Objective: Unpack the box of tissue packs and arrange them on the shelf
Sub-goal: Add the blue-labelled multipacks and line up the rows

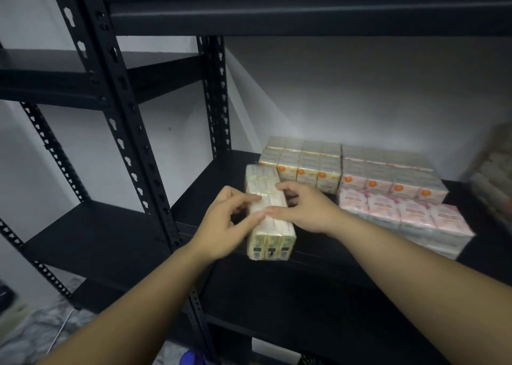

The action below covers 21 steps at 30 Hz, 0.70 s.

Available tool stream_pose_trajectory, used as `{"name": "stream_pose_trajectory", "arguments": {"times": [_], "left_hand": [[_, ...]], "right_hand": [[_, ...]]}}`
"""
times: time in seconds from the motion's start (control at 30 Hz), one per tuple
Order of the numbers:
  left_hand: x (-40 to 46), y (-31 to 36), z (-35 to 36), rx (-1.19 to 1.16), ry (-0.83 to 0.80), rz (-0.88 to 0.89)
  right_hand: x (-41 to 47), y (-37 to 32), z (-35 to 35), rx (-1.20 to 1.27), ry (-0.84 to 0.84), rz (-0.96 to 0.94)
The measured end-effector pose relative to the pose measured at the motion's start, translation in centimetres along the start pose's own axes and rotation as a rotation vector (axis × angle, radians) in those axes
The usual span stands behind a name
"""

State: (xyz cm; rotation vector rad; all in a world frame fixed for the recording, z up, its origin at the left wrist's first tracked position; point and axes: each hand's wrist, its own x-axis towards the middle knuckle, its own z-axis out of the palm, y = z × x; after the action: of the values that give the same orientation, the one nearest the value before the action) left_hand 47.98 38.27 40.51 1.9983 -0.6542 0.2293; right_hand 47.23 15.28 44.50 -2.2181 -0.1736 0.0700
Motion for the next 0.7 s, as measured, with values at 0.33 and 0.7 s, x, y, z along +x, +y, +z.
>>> {"name": "stream_pose_trajectory", "arguments": {"times": [0.33, 0.7], "left_hand": [[3.4, -1.2, -2.1, 0.286, -0.306, 0.082], [6.3, -0.4, 2.4, 0.601, -0.085, 0.197]], "right_hand": [[0.1, -0.6, -3.4, -0.297, -0.026, -0.109], [-4.9, 4.3, -9.8, -0.413, 0.374, 0.048]]}}
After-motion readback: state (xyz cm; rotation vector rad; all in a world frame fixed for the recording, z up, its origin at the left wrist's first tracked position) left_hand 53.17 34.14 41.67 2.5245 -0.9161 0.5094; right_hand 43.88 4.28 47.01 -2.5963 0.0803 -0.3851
